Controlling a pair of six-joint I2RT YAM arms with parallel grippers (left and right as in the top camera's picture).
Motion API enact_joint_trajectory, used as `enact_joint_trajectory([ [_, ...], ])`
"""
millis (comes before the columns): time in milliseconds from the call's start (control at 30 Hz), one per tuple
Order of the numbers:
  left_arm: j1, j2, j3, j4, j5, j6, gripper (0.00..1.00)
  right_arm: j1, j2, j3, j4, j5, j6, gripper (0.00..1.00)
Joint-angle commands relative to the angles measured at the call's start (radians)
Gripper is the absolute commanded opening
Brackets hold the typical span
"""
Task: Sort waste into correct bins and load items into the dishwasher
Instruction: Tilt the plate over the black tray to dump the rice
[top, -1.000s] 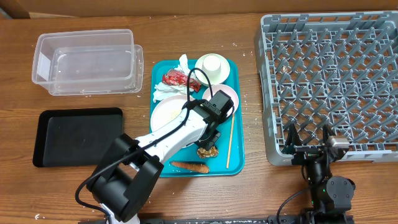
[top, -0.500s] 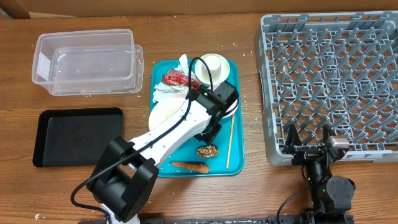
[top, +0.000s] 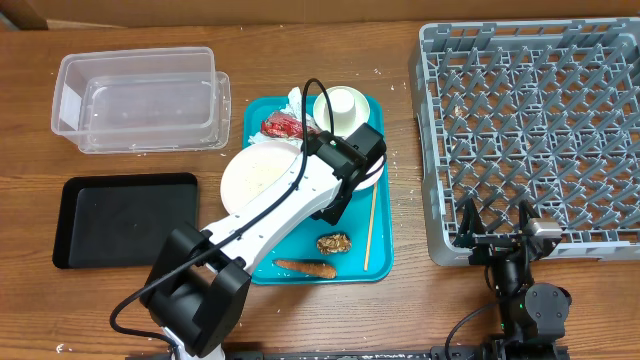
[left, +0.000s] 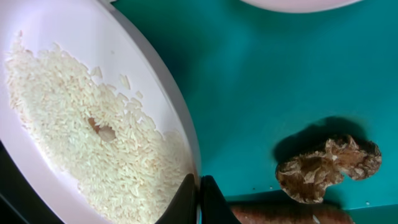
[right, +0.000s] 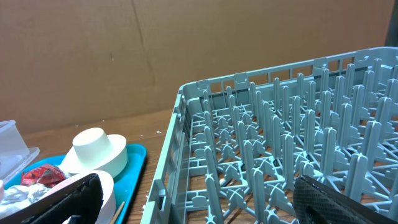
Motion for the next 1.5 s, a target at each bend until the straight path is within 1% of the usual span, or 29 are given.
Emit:
enact_joint_trajectory([
  [0, -0.014, 0.01, 0.057, -0.032, -0.072, -0.092, 0.04, 0.005, -0.012, -0.01, 0.006, 0.009, -0.007, 1.0],
  [333, -0.011, -0.025, 0.138, -0.174, -0.159, -0.318, 0.04, 0.005, -0.011, -0.01, 0.007, 0.009, -0.007, 1.0],
  [467, 0.001, -0.077, 0.139, -0.192, -0.2, -0.363, 0.04, 0.005, -0.012, -0.01, 0.007, 0.009, -0.006, 1.0],
  [600, 0.06, -0.129, 0.139, -0.198, -0.201, -0.38, 0.04, 0.005, -0.012, -0.01, 0.006, 0.009, -0.006, 1.0],
  [733, 0.174, -0.158, 0.139, -0.212, -0.161, -0.38, 0.04, 0.005, -0.012, -0.01, 0.006, 0.009, -0.007, 1.0],
  [967, 0.397, -0.161, 0.139, -0.208, -0.018, -0.367, 0.04, 0.005, -0.011, -0.01, 0.006, 0.009, -0.007, 1.0],
  [1167, 0.562, -0.161, 0.139, -0.145, 0.172, -0.234, 0.04, 0.005, -0.012, -0.01, 0.006, 0.009, -0.007, 1.0],
  [1333, 0.673, -0.161, 0.139, -0.122, 0.298, -0.167, 0.04, 0.005, -0.012, -0.01, 0.007, 0.009, -0.007, 1.0],
  [1467, 0.75, -0.162, 0.139, -0.12, 0.37, -0.126, 0.04, 0.005, -0.011, -0.01, 0.007, 0.009, -0.007, 1.0],
])
